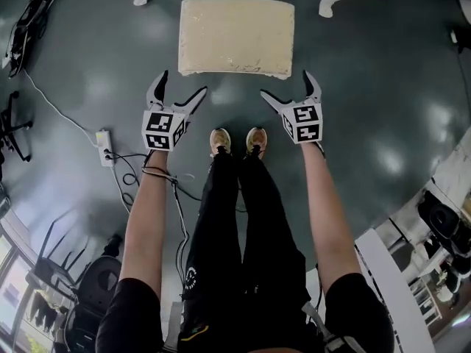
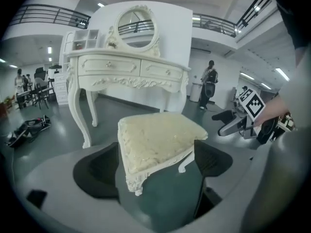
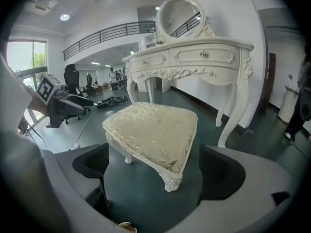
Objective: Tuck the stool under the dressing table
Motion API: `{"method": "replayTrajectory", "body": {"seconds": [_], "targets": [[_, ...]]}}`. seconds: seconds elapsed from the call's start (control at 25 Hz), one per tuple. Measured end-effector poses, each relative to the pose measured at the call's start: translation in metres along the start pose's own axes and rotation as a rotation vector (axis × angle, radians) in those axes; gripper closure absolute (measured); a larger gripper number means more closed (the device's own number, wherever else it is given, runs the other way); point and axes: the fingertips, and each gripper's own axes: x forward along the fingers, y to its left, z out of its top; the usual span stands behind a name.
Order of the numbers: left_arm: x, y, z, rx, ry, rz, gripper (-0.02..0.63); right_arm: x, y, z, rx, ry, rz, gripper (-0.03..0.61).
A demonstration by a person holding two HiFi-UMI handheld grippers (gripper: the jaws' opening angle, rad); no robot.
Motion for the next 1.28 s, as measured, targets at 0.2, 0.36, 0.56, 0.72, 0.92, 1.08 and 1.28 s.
{"method": "replayTrajectory", "body": {"seconds": [0.2,0.36,0.56,0.72,0.92,1.08,1.28], "targets": [[0.060,0.035,-0.055,-0.003,0.104,0.017,0.132,0.061,-0.021,-0.030,-0.048,0.078,-0.008,0.011],[0.089,0.037,-0.069,0.029,0.180,0.017,0.135,0.081,-0.022,-0.033,-0.076,0.119,-0.004,0.077],[0.097,0.035,-0.070,0.004,0.206,0.020,0.137,0.083,-0.022,-0.033,-0.055,0.135,-0.008,0.095],[0.101,0.035,-0.069,-0.012,0.225,0.029,0.137,0.085,-0.028,-0.028,-0.064,0.136,-0.018,0.095],[0.110,0.040,-0.062,-0.031,0.236,0.055,0.137,0.094,-0.038,-0.020,-0.068,0.131,-0.011,0.095],[0.122,0.049,-0.054,-0.059,0.242,0.079,0.137,0.106,-0.049,-0.008,-0.082,0.133,-0.003,0.095],[0.141,0.070,-0.039,-0.075,0.238,0.092,0.138,0.127,-0.061,0.014,-0.078,0.135,-0.010,0.097]]}}
